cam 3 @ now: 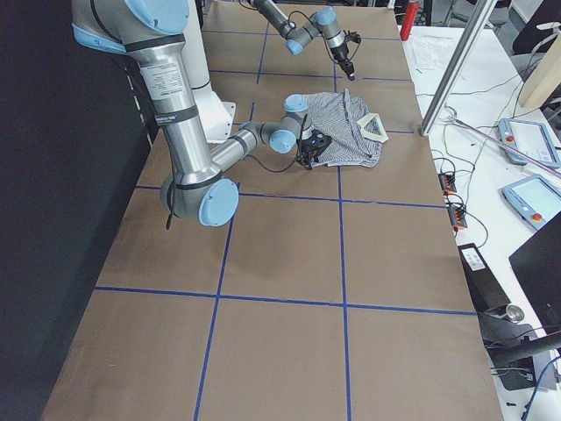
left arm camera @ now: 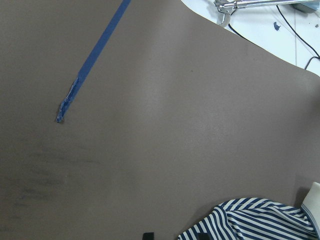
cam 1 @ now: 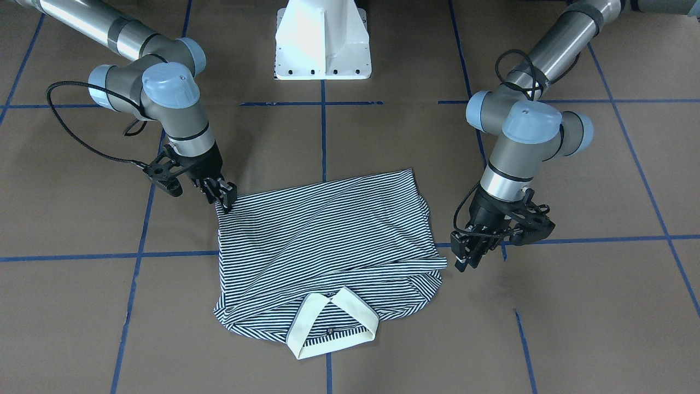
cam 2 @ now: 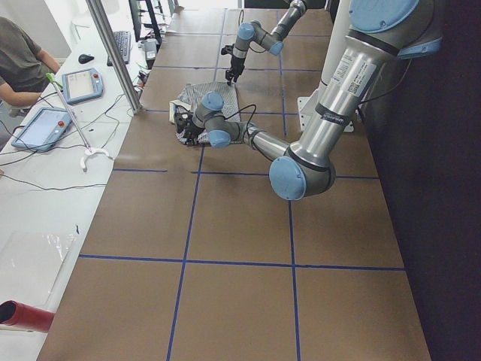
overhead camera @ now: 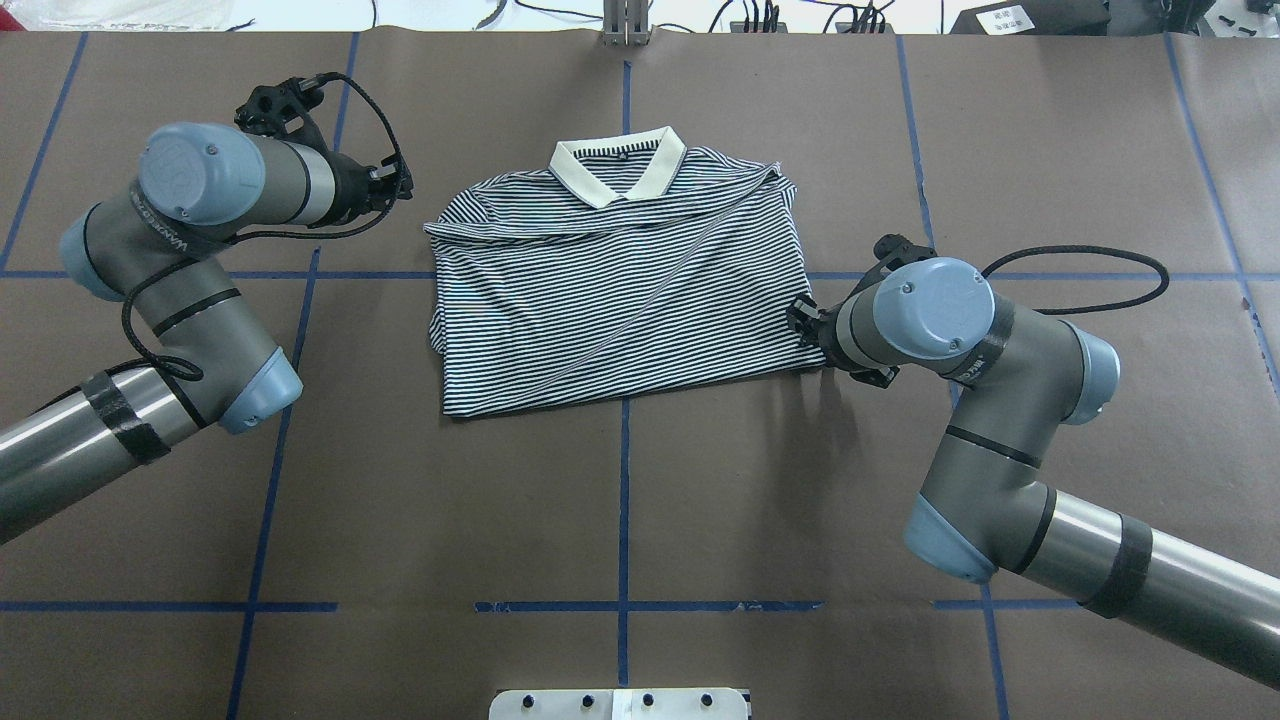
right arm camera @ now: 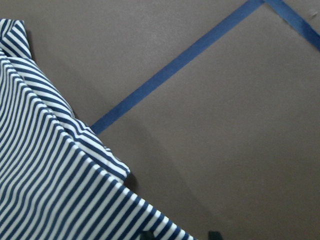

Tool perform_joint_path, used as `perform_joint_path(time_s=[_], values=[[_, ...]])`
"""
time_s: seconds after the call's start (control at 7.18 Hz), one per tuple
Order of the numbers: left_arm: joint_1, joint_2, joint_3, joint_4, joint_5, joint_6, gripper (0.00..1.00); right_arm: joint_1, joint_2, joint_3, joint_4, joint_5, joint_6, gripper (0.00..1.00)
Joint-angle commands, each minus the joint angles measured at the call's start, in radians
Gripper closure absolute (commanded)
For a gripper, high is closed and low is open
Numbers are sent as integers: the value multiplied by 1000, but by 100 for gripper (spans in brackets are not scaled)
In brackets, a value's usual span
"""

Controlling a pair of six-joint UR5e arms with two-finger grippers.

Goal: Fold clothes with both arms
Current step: 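Grasp the shirt with both grippers and drag it toward the robot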

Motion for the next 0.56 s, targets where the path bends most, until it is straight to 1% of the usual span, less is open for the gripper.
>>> perform_joint_path(time_s=[0.0, 0.14, 0.28, 0.42], values=[[0, 12, -7, 0, 2, 0, 59, -2, 1, -1, -1, -3, 0, 100], [0, 21, -9, 0, 2, 0, 59, -2, 2, 2, -1, -3, 0, 100], [0, 26, -13, -1, 2, 2, 59, 1, -2, 25, -1, -2, 0, 100], [0, 25, -15, 0, 1, 0, 59, -15, -59, 81, -2, -9, 2, 100]])
